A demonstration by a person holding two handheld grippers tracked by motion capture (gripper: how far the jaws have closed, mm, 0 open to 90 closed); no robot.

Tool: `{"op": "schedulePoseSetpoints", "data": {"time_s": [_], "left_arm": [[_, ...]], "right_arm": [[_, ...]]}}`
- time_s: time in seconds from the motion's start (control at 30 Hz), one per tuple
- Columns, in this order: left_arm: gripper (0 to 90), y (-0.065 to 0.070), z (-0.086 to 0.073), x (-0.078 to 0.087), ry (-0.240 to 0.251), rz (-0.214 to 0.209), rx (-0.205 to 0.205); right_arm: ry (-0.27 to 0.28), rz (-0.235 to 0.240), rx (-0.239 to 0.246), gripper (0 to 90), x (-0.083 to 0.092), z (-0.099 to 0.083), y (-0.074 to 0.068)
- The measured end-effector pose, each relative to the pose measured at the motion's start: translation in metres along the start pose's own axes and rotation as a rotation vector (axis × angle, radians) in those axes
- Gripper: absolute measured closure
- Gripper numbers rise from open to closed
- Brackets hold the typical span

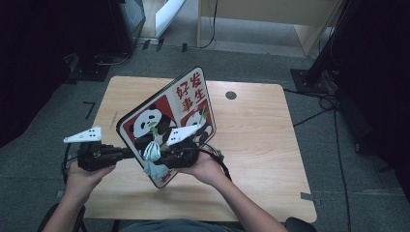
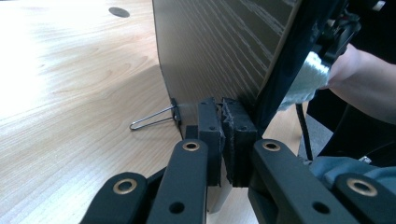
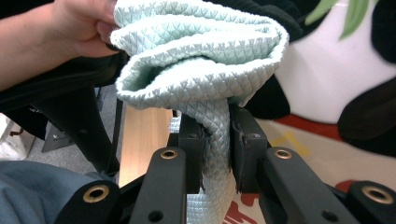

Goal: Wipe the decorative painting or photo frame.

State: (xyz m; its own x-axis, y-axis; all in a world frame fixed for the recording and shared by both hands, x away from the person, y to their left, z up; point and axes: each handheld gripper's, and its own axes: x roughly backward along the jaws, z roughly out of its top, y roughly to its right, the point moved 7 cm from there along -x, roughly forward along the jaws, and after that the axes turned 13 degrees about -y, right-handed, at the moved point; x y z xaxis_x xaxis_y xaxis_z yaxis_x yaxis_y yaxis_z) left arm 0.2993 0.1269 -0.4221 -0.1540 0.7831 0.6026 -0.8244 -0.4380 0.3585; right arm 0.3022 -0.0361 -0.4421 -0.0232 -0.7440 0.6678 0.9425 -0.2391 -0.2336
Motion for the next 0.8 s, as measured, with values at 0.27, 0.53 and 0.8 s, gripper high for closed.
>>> {"op": "schedulePoseSetpoints", "data": {"time_s": [0.27, 0.53, 0.8], "left_arm": [[87.4, 0.000, 0.000, -0.001, 0.002, -0.003, 0.002], [87.4, 0.000, 0.000, -0.001, -0.006, -0.008, -0.004], [87.3, 0.000, 0.000, -0.001, -0.010, -0.014, -0.006]], "right_arm": [[0.005, 0.012, -0.034, 76.3, -0.008, -0.016, 0.002], [-0.003, 0.029, -0.041, 76.3, -0.017, -0.034, 0.004], [-0.047, 0.027, -0.036, 76.4, -0.024, -0.049, 0.008]]}}
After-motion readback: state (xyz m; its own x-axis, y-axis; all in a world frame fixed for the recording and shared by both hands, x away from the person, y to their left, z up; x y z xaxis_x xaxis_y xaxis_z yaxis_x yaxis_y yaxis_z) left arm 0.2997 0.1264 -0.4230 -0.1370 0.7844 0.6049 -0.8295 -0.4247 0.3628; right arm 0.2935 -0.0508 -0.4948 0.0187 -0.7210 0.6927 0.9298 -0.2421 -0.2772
